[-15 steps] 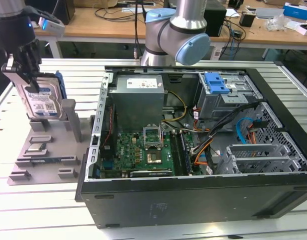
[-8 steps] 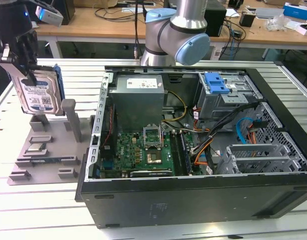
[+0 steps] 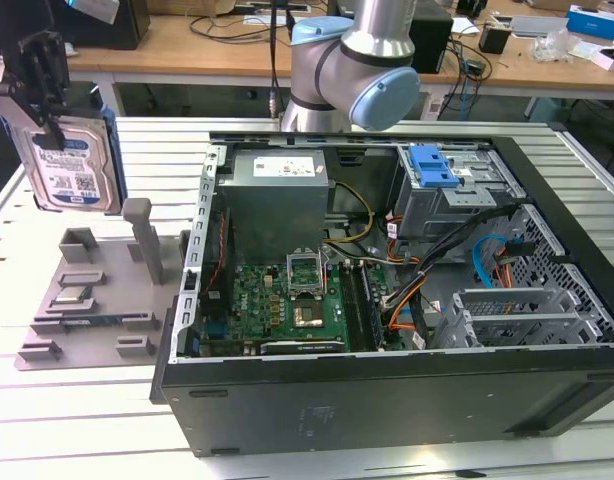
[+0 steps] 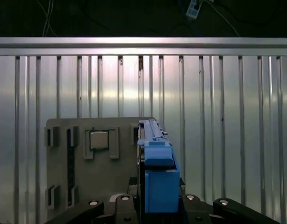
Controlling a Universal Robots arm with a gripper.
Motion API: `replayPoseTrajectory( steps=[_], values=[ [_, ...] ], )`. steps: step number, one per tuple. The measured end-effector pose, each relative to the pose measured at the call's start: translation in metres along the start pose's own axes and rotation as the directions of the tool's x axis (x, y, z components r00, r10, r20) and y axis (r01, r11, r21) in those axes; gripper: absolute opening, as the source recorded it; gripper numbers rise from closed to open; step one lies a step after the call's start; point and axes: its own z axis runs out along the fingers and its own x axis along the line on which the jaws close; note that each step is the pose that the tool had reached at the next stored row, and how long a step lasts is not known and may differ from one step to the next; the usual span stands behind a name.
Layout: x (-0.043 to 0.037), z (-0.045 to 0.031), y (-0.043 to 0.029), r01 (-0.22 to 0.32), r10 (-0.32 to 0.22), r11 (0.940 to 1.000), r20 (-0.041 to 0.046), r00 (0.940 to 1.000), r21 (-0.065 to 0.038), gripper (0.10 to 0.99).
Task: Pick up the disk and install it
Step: 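Pick up the disk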
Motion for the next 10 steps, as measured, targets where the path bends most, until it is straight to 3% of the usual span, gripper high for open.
replayPoseTrajectory(
  steps=[10],
  values=[
    [-0.0095,-0.0194,0.0010,0.000,0.000,1.0000,0.0000,1.0000,0.000,0.365]
  ],
)
